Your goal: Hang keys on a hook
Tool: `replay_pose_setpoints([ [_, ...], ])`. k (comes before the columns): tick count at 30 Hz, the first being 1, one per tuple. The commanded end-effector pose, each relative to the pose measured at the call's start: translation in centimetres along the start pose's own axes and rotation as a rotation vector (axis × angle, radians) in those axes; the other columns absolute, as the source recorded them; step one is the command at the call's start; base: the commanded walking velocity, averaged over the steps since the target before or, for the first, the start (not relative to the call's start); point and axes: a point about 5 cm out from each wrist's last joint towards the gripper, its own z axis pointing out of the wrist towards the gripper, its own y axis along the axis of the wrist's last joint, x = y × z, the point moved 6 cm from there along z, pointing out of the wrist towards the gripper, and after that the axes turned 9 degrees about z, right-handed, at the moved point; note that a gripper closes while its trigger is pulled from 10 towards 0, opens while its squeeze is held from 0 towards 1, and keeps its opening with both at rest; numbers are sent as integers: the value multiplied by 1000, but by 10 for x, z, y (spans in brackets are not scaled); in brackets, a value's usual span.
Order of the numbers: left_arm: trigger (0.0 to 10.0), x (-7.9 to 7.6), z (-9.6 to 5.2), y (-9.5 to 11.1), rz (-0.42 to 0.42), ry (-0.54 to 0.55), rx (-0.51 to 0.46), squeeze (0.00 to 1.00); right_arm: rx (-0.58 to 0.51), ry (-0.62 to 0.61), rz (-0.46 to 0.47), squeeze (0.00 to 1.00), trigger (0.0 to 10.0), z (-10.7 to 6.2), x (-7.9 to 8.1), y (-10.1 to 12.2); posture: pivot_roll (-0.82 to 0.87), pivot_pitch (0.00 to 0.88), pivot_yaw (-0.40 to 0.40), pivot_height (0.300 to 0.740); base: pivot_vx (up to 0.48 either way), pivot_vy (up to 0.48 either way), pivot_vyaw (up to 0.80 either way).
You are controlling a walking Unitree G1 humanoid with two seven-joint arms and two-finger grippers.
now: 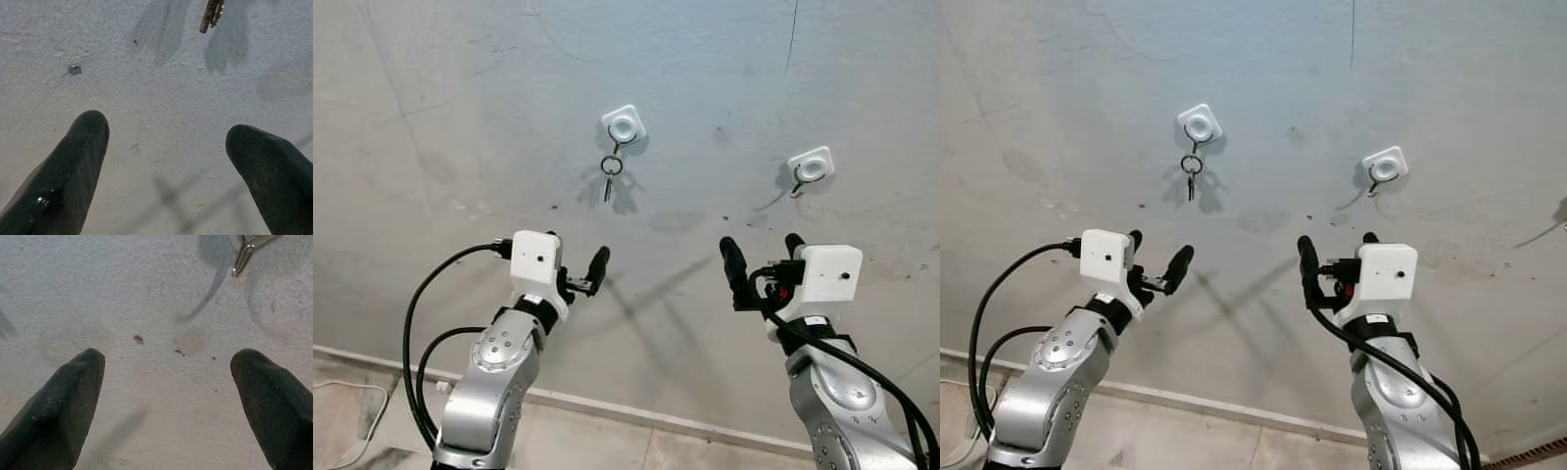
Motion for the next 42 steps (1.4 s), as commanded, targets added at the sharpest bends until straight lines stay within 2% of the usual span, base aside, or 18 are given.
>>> replay_pose_setpoints([
  [1,10000,-3,1,4,9,-11,-11,0,-27,2,-1,0,10000,0,-1,9,59,20,-115,740,0,0,0],
  [20,10000,-2,1,5,43,-10,1,0,-20,12,9,0,10000,4,2,6,75,26,-107,740,0,0,0],
  [30,10000,3,2,7,58,0,-1,0,-10,13,0,0,10000,2,0,3,81,22,-101,740,-247,0,0],
  [38,10000,9,-4,-1,82,-4,25,0,19,10,-68,0,10000,-5,-18,-2,80,19,-94,740,-283,0,0],
  [42,10000,11,-5,-3,90,-7,32,0,21,-8,-113,0,10000,-7,-34,2,78,16,-92,740,-285,0,0],
])
